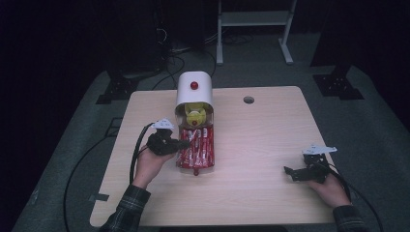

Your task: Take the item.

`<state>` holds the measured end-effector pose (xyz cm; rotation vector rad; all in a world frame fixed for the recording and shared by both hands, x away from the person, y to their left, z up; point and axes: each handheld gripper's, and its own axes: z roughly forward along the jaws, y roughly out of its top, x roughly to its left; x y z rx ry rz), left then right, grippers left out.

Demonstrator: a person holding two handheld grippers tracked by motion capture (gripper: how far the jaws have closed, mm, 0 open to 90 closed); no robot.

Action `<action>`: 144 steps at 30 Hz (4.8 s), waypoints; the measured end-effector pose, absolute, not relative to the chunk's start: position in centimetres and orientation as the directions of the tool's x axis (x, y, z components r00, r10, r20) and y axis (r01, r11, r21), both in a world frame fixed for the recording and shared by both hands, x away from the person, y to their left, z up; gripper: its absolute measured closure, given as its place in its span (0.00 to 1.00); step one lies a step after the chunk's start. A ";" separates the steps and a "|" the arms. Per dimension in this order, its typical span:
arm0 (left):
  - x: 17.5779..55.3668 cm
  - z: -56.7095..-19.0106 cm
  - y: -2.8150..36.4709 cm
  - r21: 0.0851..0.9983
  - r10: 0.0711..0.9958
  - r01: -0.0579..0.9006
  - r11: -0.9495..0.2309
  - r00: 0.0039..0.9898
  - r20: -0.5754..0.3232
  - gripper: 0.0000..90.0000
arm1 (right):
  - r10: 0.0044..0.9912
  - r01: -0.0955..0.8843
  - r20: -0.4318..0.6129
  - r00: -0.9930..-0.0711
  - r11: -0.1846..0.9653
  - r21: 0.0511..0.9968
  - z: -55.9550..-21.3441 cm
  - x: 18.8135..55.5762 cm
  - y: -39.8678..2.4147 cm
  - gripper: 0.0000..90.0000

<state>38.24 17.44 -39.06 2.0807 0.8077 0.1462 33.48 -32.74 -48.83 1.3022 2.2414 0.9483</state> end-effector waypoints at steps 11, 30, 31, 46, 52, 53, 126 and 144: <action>38.2 -39.0 18.2 0.767 0.600 0.502 -0.400 0.776 -0.194 0.98 | 0.866 0.611 0.010 -0.499 0.343 0.713 -48.8 33.5 -32.7 0.01; 38.0 -38.5 19.9 0.776 0.625 0.508 -0.373 0.756 -0.195 0.98 | 0.866 0.611 0.010 -0.499 0.343 0.713 -48.8 33.5 -32.7 0.01; 38.0 -38.5 20.0 0.777 0.625 0.508 -0.371 0.755 -0.195 0.98 | 0.866 0.611 0.010 -0.499 0.343 0.714 -48.8 33.5 -32.7 0.01; 37.8 -38.1 21.4 0.783 0.645 0.515 -0.348 0.738 -0.198 0.98 | 0.866 0.611 0.010 -0.499 0.344 0.713 -48.8 33.5 -32.7 0.00; 37.8 -38.2 22.1 0.782 0.653 0.522 -0.340 0.729 -0.203 0.98 | 0.866 0.611 0.010 -0.499 0.344 0.714 -48.8 33.5 -32.7 0.00; 37.8 -38.2 22.1 0.782 0.655 0.524 -0.338 0.727 -0.204 0.98 | 0.866 0.611 0.010 -0.499 0.343 0.714 -48.8 33.5 -32.7 0.00; 40.6 -43.3 23.6 0.663 0.754 0.643 -0.385 0.633 -0.176 0.98 | 0.867 0.611 0.010 -0.499 0.343 0.714 -48.8 33.5 -32.7 0.01; 41.0 -44.8 23.3 0.622 0.768 0.669 -0.408 0.619 -0.163 0.98 | 0.866 0.610 0.010 -0.500 0.344 0.714 -48.8 33.5 -32.7 0.00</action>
